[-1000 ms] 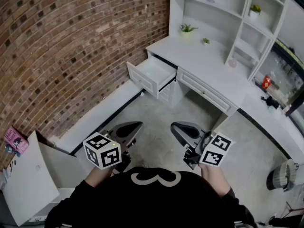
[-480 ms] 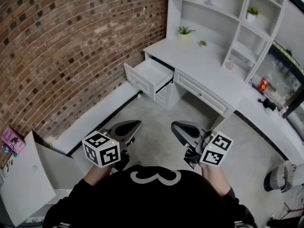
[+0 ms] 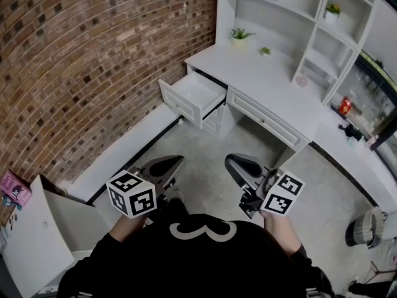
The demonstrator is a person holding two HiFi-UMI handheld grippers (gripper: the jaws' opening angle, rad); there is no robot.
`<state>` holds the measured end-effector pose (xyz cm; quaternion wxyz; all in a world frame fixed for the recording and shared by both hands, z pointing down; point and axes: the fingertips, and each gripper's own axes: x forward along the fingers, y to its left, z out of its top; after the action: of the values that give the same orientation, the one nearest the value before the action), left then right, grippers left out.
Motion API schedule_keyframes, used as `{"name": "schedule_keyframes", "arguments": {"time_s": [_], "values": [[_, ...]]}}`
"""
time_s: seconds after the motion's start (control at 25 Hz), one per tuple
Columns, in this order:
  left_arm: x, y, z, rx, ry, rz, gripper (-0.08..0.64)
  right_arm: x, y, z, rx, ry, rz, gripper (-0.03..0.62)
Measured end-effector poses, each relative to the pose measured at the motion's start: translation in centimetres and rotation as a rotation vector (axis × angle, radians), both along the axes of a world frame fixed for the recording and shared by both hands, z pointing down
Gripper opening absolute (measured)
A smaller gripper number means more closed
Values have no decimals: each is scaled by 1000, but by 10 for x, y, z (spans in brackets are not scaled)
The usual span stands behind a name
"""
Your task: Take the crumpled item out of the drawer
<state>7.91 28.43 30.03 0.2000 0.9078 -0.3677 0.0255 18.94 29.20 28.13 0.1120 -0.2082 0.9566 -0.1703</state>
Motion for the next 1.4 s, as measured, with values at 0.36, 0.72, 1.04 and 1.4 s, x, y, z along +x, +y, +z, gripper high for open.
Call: {"name": "schedule_keyframes", "arguments": {"time_s": [0.36,0.72,1.04,1.4], "values": [[-30,-54,17,-45,38,-24,3,-20,-65,20,-51,56,50,185],[-69,-155,38,-124,57,24,3,-60,-165,46,-135,102,140,325],[-113,-258,42,-156,78,67,3,-102,-263,57,-195,148,198,388],[-171,-349,55,-175,102,56,3,-170,-350,69,-213,222,153,395]]}}
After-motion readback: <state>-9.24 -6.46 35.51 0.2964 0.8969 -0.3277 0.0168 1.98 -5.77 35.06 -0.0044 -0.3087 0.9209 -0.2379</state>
